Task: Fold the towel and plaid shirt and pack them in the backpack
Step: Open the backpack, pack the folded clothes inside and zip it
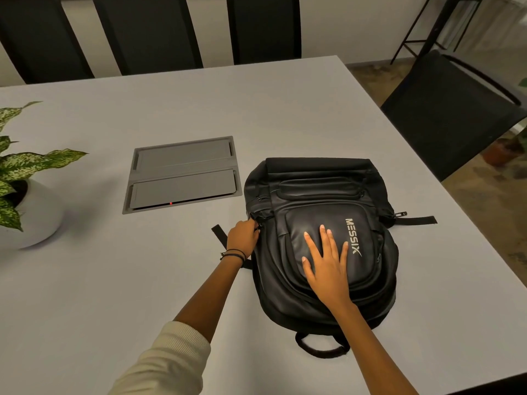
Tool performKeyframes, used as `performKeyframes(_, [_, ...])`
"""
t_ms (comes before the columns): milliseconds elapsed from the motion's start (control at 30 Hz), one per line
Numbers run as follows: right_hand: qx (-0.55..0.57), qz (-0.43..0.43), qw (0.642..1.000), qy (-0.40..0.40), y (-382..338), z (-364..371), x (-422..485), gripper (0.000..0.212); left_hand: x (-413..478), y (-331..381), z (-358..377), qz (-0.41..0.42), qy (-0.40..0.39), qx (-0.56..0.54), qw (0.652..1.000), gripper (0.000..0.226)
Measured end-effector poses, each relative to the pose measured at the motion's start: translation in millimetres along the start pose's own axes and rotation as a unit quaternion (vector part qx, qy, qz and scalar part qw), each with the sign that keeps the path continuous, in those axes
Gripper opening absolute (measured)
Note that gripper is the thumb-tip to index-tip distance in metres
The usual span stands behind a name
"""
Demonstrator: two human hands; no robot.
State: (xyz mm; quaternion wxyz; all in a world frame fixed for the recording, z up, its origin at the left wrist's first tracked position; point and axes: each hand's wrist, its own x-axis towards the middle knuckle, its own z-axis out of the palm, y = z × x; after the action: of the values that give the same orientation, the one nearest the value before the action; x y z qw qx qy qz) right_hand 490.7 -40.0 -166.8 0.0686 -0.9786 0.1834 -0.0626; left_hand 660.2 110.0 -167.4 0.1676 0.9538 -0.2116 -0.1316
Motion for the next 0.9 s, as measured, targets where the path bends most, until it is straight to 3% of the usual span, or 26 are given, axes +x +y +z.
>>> performKeyframes(900, [0.023,0.006,0.999,-0.033,0.2,-5.7,-1.9,0.056,-26.9,-4.1,-22.9,0.090,-0.015,0.052,0.994,0.028])
